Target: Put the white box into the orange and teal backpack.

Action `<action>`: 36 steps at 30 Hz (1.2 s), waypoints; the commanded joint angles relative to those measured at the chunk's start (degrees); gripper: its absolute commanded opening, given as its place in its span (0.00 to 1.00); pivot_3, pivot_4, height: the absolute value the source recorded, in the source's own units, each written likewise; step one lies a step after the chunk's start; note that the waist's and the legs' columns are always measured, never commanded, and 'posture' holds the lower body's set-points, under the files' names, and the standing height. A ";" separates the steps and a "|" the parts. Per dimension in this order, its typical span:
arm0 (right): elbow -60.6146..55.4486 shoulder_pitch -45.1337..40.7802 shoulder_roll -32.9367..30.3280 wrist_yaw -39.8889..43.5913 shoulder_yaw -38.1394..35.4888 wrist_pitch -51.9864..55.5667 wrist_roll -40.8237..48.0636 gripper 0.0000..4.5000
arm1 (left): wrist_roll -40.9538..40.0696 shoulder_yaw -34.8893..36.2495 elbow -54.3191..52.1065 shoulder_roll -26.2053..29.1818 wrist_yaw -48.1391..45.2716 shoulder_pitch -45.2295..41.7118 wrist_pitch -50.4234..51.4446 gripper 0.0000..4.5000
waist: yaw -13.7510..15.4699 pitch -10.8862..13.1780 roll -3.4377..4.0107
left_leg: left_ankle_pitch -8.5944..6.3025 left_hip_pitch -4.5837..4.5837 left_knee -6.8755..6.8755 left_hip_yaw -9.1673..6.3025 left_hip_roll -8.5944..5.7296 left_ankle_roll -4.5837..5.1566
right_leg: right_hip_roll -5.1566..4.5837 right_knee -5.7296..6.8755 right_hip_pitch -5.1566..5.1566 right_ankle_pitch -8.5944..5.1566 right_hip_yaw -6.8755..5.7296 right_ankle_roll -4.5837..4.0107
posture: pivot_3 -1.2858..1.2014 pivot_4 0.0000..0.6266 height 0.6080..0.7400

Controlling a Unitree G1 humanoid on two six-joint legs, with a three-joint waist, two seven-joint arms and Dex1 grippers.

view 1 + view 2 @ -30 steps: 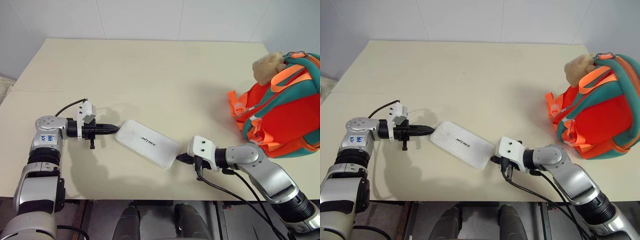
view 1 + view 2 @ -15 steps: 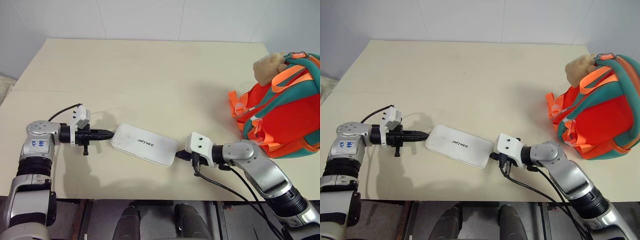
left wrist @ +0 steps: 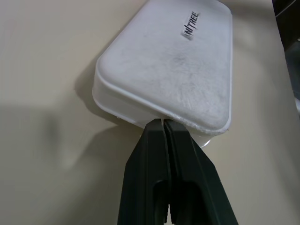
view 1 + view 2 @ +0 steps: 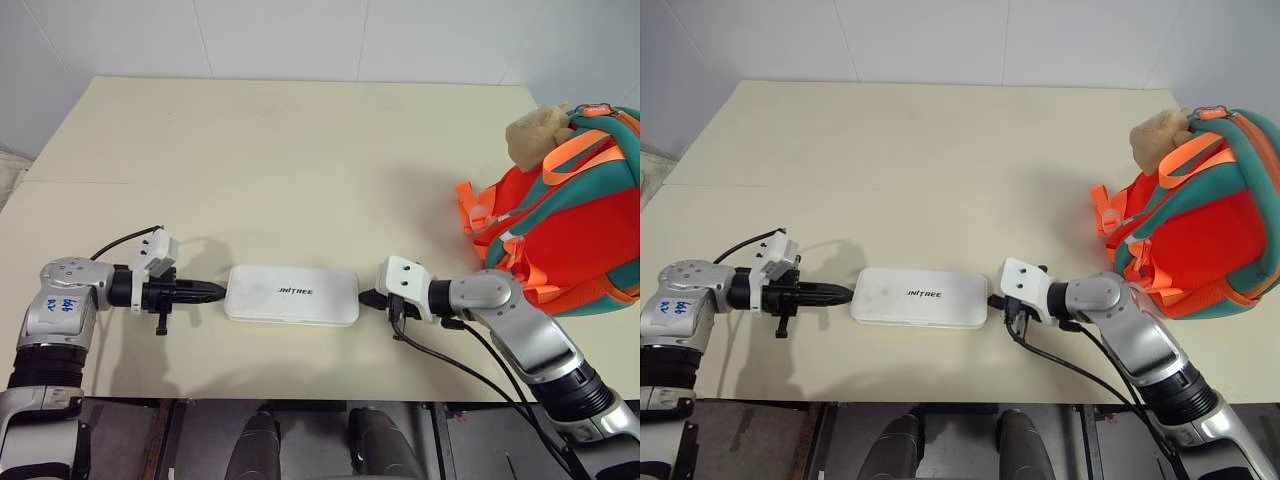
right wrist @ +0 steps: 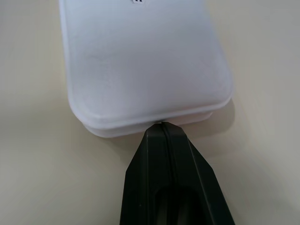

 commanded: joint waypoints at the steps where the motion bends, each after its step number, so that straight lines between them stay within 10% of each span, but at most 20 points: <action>1: -1.18 -1.18 1.38 0.74 0.03 -2.92 0.35 0.00 | -2.58 -0.49 -4.72 0.11 -0.18 1.13 1.18 0.01 | 0.00 0.00 0.00 | 0.00 0.00 0.00 0.00 0.00 0.00 | 0.00 0.00 0.00 0.00 0.00 0.00 | 0.52 0.24 1.00; 36: 0.57 0.97 -4.15 4.99 -4.79 -6.75 -1.35 0.00 | -1.44 -0.57 -5.41 0.76 5.37 3.02 2.79 0.01 | -0.01 0.00 0.00 | -0.04 -0.01 -0.02 0.01 0.00 0.02 | 0.00 -0.07 -0.01 -0.02 0.00 -0.03 | 0.52 0.24 1.00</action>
